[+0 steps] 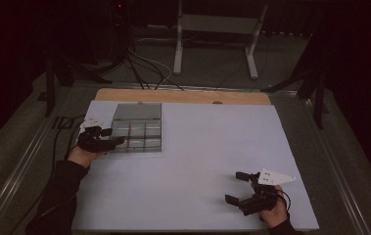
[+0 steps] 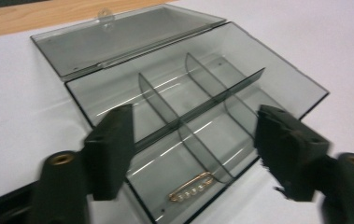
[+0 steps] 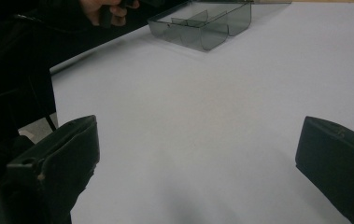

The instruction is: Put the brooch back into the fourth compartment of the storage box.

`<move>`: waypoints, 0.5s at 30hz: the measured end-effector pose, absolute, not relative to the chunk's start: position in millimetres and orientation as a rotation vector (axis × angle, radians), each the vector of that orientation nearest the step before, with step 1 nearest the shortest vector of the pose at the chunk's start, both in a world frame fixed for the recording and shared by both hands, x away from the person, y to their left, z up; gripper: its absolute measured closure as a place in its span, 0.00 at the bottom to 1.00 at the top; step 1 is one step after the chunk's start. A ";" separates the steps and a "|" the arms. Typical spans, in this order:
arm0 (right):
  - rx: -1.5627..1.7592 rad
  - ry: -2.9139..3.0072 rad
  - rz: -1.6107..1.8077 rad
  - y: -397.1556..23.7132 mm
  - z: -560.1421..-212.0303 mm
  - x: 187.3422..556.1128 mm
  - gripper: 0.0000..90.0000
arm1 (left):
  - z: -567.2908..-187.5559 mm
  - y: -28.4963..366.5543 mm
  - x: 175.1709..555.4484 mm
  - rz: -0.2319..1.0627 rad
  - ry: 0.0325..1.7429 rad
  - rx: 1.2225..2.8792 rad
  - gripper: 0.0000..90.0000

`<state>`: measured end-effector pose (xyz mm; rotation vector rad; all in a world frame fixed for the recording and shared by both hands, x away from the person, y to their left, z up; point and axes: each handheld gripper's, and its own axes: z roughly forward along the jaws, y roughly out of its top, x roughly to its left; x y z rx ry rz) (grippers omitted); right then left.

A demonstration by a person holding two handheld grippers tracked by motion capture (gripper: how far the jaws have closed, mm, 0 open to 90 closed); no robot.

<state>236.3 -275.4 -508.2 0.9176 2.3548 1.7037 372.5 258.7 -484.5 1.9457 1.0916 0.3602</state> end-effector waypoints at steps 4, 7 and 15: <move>0.918 2.356 1.703 -275.3 -508.3 236.3 0.00 | -477.3 256.8 369.0 0.342 1.098 1.920 0.22; 0.917 2.355 1.706 -275.4 -508.1 236.4 0.00 | -474.2 255.4 367.2 0.344 1.095 1.915 0.18; 0.923 2.351 1.706 -276.0 -508.4 236.7 0.00 | -462.5 252.8 361.7 0.290 1.062 1.877 0.02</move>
